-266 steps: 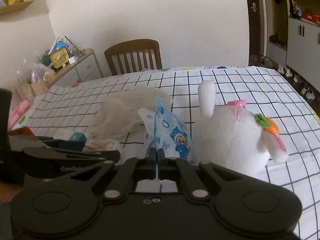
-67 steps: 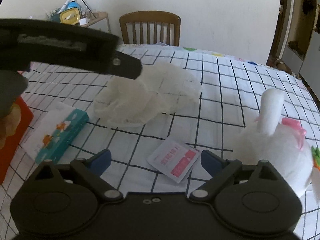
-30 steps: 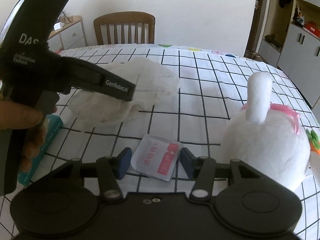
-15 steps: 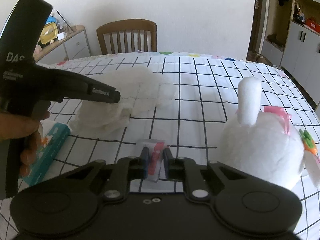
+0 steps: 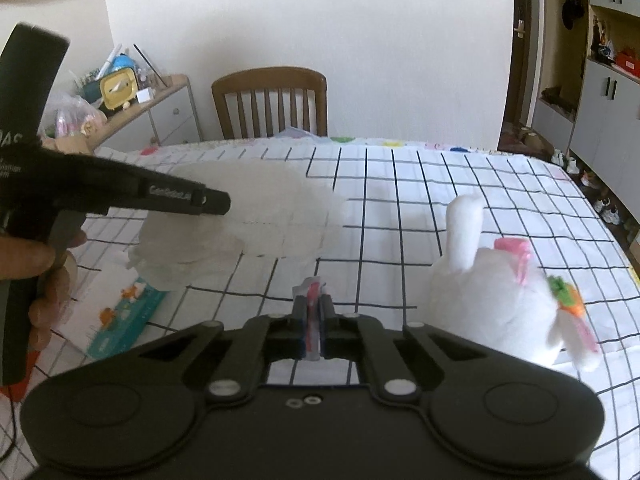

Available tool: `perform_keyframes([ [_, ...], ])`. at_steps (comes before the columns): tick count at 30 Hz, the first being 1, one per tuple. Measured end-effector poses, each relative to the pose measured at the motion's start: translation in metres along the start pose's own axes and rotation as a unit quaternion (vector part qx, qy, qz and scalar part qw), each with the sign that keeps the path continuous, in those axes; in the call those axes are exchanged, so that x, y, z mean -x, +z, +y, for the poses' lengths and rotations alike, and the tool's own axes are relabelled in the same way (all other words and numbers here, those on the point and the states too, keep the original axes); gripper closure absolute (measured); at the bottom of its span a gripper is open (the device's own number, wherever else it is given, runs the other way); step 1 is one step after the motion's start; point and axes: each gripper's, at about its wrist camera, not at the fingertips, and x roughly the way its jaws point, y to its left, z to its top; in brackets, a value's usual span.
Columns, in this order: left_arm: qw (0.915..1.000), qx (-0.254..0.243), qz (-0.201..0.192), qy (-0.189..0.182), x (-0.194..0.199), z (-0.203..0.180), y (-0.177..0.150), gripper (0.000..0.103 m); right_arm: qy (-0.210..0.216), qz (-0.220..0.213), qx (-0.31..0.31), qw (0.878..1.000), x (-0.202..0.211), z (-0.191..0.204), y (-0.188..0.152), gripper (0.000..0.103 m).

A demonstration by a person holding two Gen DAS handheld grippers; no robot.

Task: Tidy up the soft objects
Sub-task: 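Carry the gauze and pink sachet over the tin with both tools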

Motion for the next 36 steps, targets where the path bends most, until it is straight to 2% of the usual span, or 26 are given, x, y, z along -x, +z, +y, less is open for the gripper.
perform_keyframes([
  [5, 0.9998, 0.013, -0.012, -0.008, 0.031, 0.011, 0.001, 0.089, 0.009, -0.012, 0.003, 1.0, 0.023, 0.003, 0.005, 0.099],
  [15, 0.9996, 0.012, -0.026, 0.003, 0.106, 0.029, -0.003, 0.089, 0.029, -0.039, 0.023, 0.999, 0.068, 0.026, 0.015, 0.099],
  [29, 0.9964, 0.036, -0.072, 0.024, 0.214, 0.074, -0.012, 0.089, 0.076, -0.075, 0.047, 0.993, 0.104, 0.09, 0.034, 0.099],
  [36, 0.9936, 0.051, -0.088, 0.048, 0.257, 0.105, -0.025, 0.089, 0.104, -0.081, 0.066, 0.989, 0.107, 0.129, 0.04, 0.099],
])
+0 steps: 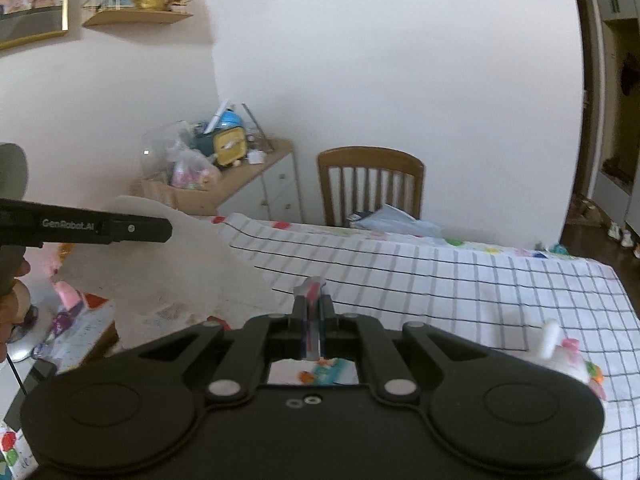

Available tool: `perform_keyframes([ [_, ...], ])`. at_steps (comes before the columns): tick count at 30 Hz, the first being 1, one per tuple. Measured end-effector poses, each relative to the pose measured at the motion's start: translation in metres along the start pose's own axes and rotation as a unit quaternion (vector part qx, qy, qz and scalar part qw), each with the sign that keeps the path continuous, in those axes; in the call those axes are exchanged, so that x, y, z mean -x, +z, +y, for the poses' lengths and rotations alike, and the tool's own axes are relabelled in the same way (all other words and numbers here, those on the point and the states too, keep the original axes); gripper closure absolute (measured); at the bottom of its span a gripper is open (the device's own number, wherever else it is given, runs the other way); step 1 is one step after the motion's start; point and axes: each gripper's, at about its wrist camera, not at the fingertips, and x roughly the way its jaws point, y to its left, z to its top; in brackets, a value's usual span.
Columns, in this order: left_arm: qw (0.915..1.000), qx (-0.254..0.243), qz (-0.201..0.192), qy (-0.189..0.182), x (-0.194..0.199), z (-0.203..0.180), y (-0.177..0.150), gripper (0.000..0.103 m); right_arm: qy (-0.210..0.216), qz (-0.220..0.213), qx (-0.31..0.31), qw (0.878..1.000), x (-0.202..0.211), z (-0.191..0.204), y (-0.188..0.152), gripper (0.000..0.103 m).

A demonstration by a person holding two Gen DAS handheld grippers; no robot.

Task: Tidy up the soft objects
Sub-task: 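Carry the gauze and pink sachet over the tin with both tools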

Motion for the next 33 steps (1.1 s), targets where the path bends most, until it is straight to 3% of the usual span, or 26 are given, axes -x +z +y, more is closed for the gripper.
perform_keyframes([
  [13, 0.9983, 0.022, 0.001, 0.053, 0.035, 0.063, -0.014, 0.089, 0.064, 0.017, 0.025, 0.998, -0.037, 0.078, 0.008, 0.099],
  [20, 0.9959, 0.034, 0.034, 0.077, 0.015, 0.087, -0.032, 0.089, 0.076, 0.05, 0.015, 0.996, -0.067, 0.097, 0.0, 0.099],
  [33, 0.9922, 0.062, 0.08, 0.073, -0.038, 0.1, -0.053, 0.089, 0.093, 0.094, -0.008, 0.991, -0.111, 0.106, -0.013, 0.099],
])
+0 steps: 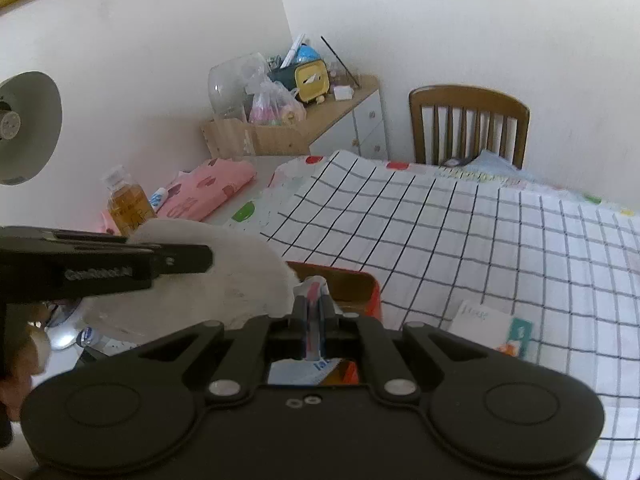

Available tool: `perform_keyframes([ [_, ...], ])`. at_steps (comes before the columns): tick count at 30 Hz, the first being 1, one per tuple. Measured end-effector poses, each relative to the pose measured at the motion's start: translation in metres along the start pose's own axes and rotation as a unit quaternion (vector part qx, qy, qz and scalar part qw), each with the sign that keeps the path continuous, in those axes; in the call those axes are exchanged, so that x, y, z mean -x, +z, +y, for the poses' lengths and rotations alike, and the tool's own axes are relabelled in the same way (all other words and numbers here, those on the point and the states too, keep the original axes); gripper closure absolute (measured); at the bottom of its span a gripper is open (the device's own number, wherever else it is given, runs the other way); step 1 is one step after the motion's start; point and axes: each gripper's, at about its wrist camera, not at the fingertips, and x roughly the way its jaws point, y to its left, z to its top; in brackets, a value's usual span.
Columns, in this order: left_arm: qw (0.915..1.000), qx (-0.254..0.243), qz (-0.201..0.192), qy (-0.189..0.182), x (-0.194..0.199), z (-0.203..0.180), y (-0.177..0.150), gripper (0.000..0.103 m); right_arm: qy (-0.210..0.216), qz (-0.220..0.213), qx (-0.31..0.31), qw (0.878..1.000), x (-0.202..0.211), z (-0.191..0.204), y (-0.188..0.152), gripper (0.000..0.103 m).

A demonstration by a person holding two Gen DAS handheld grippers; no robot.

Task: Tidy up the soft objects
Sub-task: 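Carry the gauze and pink sachet over the tin with both tools, then lower the gauze and sachet into the tin and open both tools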

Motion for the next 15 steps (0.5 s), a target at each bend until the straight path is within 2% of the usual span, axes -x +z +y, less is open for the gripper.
perform_keyframes([
  [8, 0.9998, 0.011, 0.017, 0.0, -0.032, -0.001, -0.001, 0.089, 0.016, 0.021, -0.032, 0.999, -0.024, -0.008, -0.003, 0.099],
  [15, 0.999, 0.011, 0.043, -0.004, -0.05, 0.001, -0.015, 0.089, 0.026, 0.055, -0.062, 0.996, -0.042, -0.018, -0.013, 0.098],
])
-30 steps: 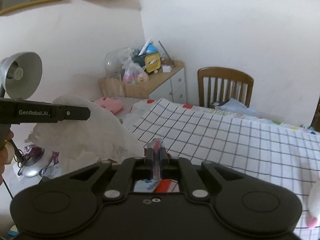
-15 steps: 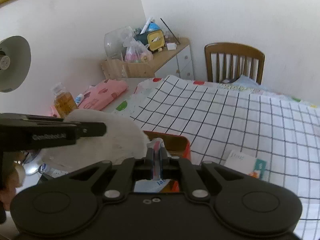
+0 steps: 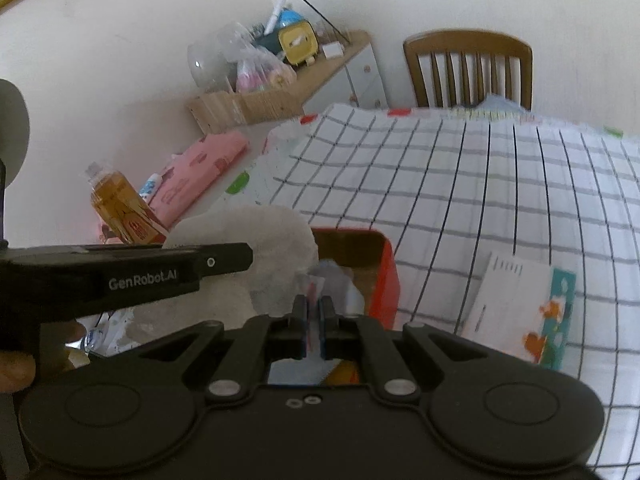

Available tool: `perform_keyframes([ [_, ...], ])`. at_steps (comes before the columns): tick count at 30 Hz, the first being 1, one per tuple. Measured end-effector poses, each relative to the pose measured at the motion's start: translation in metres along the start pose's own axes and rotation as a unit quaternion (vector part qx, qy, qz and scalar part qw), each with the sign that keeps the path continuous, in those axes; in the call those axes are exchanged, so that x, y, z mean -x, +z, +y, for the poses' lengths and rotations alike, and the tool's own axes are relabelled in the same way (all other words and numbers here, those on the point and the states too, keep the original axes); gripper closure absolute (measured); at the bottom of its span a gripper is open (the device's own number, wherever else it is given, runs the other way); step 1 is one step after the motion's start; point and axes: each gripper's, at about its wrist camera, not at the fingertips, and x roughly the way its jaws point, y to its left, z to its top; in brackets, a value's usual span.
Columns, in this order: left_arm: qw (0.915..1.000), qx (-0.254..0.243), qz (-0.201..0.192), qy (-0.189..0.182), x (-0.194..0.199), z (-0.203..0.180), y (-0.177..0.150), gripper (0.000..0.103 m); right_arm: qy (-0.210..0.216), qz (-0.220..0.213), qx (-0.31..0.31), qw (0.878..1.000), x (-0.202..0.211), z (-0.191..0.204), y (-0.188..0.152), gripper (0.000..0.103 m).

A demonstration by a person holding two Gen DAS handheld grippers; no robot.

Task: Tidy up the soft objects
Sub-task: 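Lower the gauze and sachet into the tin and open both tools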

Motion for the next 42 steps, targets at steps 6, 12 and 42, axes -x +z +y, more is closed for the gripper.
perform_keyframes([
  [6, 0.9998, -0.008, 0.016, -0.009, -0.006, -0.001, -0.015, 0.089, 0.001, 0.018, 0.003, 1.0, -0.004, 0.0, -0.009, 0.098],
  [12, 0.9992, -0.005, 0.028, -0.029, -0.007, -0.002, -0.021, 0.089, 0.002, 0.036, 0.0, 0.999, -0.007, -0.004, -0.013, 0.087],
  [42, 0.9982, -0.001, 0.008, -0.059, 0.027, -0.006, -0.031, 0.028, -0.005, 0.01, 0.066, 0.998, 0.036, 0.015, -0.026, 0.057],
])
